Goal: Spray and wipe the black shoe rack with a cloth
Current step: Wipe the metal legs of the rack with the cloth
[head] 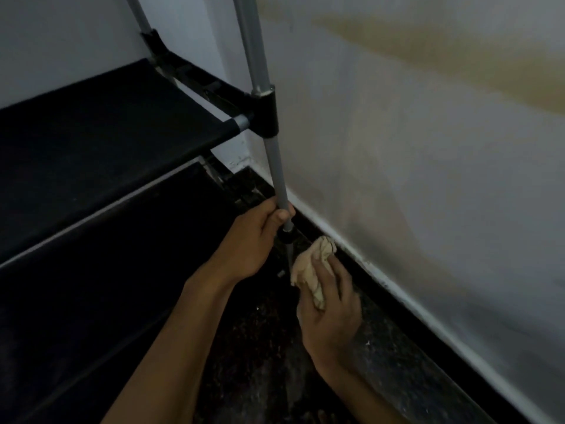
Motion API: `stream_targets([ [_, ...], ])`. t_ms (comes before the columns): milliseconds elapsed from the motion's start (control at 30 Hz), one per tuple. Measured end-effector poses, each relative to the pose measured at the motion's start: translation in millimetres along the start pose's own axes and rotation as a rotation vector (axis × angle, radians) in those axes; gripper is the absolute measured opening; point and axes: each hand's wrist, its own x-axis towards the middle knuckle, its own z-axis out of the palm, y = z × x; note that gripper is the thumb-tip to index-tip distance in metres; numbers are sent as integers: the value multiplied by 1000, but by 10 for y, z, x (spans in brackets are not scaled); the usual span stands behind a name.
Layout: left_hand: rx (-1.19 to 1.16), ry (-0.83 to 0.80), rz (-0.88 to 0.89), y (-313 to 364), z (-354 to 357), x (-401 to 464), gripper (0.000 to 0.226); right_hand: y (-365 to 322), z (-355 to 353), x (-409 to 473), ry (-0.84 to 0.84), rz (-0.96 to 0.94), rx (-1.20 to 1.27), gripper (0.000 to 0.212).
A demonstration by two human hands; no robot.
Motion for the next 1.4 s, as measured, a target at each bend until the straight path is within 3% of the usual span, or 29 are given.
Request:
stream_targets([
  [167, -9, 13, -14, -33, 36, -9, 18, 119, 136, 55, -171, -289, -273, 54],
  [267, 5, 18, -23, -48, 40, -7, 18, 295, 55, 8, -460, -247, -528, 61],
  [367, -5, 26, -26, -48, 57, -10, 18, 236, 55, 182, -763, -95, -657, 42],
  [467, -13, 33, -28, -48, 68, -16, 18, 213, -60, 346, -916, 134, -679, 31],
  [500, -11, 33, -26, -52, 72, -16, 17, 222, -135, 336, -892, 132, -630, 29],
  [567, -3, 36, -20, -57, 69, -11, 17, 192, -236, 206, -680, -81, -480, 32],
  [667, -10, 26, -28, -54, 70, -4, 17, 200, -93, 121, -605, -201, -334, 45],
  [933, -13, 38, -21, -69, 91, -9, 17, 266, 100, 280, -897, 52, -719, 24],
  [1000, -12, 43, -15, -73, 97, -7, 17, 229, 103, 279, -953, 58, -709, 22],
  [1133, -9, 42, -15, -76, 104, -10, 18, 167, 100, 171, -824, 19, -428, 28],
  [1400, -26, 44, -18, -86, 104, -4, 16, 180, 266, 240, -680, 332, -576, 34],
])
